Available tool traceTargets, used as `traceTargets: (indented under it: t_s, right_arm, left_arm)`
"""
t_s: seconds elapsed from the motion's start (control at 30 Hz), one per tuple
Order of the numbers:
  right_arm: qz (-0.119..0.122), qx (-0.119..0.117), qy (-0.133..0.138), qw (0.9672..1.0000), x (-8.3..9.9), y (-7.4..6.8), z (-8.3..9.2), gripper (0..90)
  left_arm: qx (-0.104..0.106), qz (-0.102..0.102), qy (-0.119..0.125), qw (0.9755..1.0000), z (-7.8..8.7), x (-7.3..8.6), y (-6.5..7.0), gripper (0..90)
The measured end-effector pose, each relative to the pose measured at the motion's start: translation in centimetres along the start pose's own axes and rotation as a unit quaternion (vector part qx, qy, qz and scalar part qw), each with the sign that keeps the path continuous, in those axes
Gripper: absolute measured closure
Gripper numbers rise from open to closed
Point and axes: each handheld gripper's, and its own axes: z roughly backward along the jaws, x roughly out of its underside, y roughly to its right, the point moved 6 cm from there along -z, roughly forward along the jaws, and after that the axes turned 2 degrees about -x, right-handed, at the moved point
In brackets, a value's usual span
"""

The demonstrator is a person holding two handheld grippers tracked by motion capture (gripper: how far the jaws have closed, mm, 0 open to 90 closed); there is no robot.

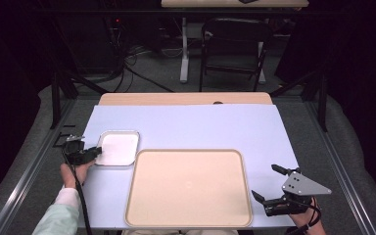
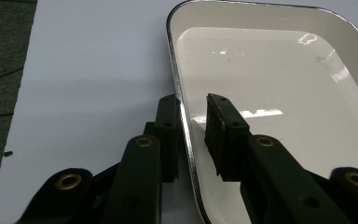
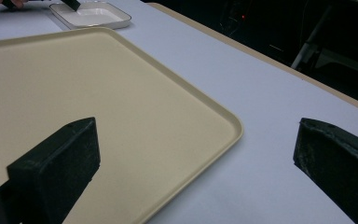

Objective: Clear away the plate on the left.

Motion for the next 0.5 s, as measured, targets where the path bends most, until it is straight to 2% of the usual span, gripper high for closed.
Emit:
traceTargets:
  t_s: [0.1, 0.17, 0.33, 0.4, 0.5]
  right_arm:
    - [-0.002, -0.001, 0.0, 1.0, 0.02, -0.04, 0.0, 0.0]
    - [-0.002, 0.001, -0.001, 1.0, 0.02, -0.03, 0.01, 0.0]
    - [-0.002, 0.001, -0.001, 1.0, 0.02, -0.02, 0.01, 0.0]
    - [-0.003, 0.001, -0.001, 1.0, 0.02, -0.02, 0.0, 0.0]
    - [-0.005, 0.001, -0.002, 1.0, 0.03, -0.01, 0.02, 0.0]
  left_arm:
    - [-0.005, 0.005, 0.002, 1.0, 0.01, 0.0, -0.01, 75.9]
    - [-0.012, 0.009, 0.005, 0.9999, 0.07, 0.01, -0.13, 81.4]
    - [-0.003, 0.023, 0.007, 0.9997, 0.11, 0.05, -0.26, 82.5]
    - [0.004, 0.038, 0.009, 0.9992, 0.13, 0.1, -0.33, 83.3]
    - [0.018, 0.071, 0.018, 0.9972, 0.09, 0.15, -0.48, 85.2]
